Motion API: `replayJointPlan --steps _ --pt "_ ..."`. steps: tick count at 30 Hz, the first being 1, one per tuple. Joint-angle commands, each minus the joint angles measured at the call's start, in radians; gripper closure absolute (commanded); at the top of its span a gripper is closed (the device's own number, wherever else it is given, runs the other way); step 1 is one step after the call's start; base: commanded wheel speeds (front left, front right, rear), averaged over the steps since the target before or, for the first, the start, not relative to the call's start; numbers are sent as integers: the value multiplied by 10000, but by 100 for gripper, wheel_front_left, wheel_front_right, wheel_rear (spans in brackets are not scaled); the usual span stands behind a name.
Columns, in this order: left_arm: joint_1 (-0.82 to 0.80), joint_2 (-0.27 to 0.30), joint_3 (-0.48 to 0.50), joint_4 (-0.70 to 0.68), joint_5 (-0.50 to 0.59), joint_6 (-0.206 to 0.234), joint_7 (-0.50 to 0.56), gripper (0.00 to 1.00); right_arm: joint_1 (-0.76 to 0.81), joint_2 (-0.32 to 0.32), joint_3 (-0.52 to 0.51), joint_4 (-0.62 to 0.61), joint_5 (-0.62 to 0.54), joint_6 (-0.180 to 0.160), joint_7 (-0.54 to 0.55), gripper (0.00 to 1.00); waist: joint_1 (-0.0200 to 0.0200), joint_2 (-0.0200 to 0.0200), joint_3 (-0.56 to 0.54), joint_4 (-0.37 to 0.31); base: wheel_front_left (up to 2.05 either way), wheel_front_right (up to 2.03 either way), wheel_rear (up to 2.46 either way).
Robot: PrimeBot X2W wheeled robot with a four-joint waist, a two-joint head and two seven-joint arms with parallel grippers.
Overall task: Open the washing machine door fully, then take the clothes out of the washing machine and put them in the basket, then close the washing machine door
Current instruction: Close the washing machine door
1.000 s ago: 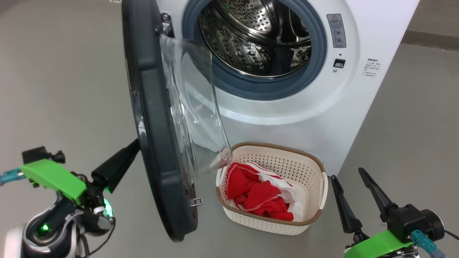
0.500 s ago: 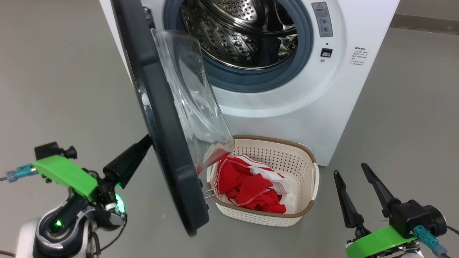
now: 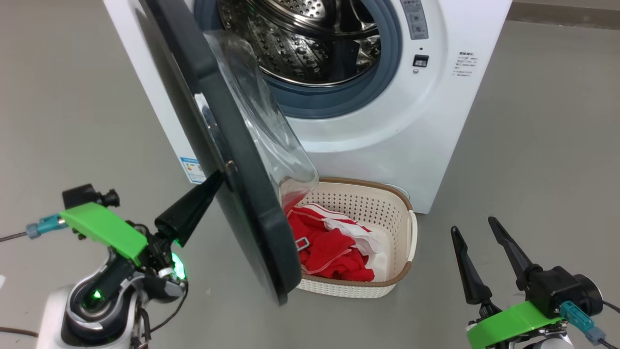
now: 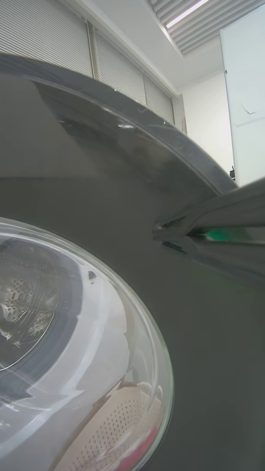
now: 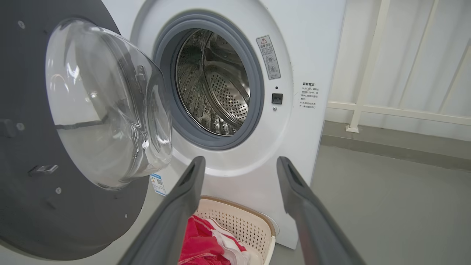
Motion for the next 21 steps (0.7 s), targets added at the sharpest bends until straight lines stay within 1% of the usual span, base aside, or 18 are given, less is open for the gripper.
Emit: replayJointPlan --steps 1,10,18,21 --pt "-460 124 103 -253 -97 -216 -33 100 -520 -102 236 -263 14 35 -63 0 0 0 91 -137 0 0 0" --pt "-752 124 -151 -48 -258 -346 -388 100 -589 -102 289 -225 69 35 -63 0 0 0 221 -651 0 0 0" --pt "-969 124 -355 148 -380 -538 -616 100 -646 -102 286 -213 84 35 -63 0 0 0 291 -1084 0 0 0" --pt "-1103 124 -430 224 -431 -640 -815 100 -671 -102 287 -202 77 35 -63 0 0 0 340 -1349 0 0 0"
